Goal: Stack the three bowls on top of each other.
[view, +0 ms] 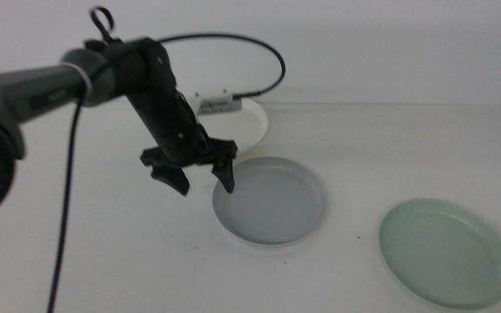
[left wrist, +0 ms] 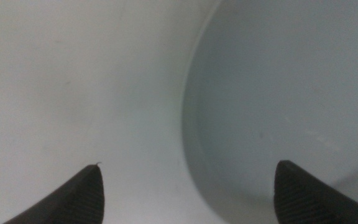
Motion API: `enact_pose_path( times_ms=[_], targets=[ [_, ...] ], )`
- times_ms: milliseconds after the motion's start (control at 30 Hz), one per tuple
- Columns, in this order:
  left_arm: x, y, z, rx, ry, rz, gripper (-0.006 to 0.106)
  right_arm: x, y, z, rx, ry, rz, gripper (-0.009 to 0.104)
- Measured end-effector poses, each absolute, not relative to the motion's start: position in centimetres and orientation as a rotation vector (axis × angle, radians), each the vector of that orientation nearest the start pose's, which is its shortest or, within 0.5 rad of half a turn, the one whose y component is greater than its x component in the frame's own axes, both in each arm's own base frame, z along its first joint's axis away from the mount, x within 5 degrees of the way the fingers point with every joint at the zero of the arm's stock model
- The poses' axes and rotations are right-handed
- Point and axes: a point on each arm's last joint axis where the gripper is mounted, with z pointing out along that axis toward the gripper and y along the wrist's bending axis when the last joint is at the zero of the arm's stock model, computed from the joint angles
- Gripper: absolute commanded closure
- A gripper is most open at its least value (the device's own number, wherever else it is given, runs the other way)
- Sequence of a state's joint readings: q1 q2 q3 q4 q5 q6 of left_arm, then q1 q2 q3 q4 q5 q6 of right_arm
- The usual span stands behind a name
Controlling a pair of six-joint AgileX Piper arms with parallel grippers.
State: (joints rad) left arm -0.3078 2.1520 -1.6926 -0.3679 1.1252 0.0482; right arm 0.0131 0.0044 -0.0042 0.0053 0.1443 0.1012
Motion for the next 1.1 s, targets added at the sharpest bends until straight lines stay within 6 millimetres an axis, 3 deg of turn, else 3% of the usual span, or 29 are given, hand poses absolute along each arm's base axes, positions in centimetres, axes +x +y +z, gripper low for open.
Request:
enact_pose_path(
  times_ms=[300, 500, 667, 867, 1100],
  targets=[
    [39.0, -14.1, 26.2, 0.347, 2.9, -0.543, 0.007, 5.7, 0.1, 20.1, 0.075, 1.627, 0.092, 0.002],
    [38.8, -13.2, 29.8, 0.349, 2.714, -0.441, 0.007, 5.7, 0.1, 20.1, 0.075, 1.627, 0.092, 0.002],
    [40.3, -11.9, 30.1, 0.196, 2.66, -0.298, 0.007, 5.7, 0.1, 20.1, 0.075, 1.627, 0.092, 0.002],
    [44.9, -9.2, 30.2, 0.03, 2.624, -0.207, 0.007, 5.7, 0.1, 20.1, 0.075, 1.627, 0.092, 0.002],
    [50.0, -8.8, 26.8, -0.011, 2.659, -0.223, 0.007, 5.7, 0.1, 20.1, 0.075, 1.627, 0.092, 0.002]
  ],
)
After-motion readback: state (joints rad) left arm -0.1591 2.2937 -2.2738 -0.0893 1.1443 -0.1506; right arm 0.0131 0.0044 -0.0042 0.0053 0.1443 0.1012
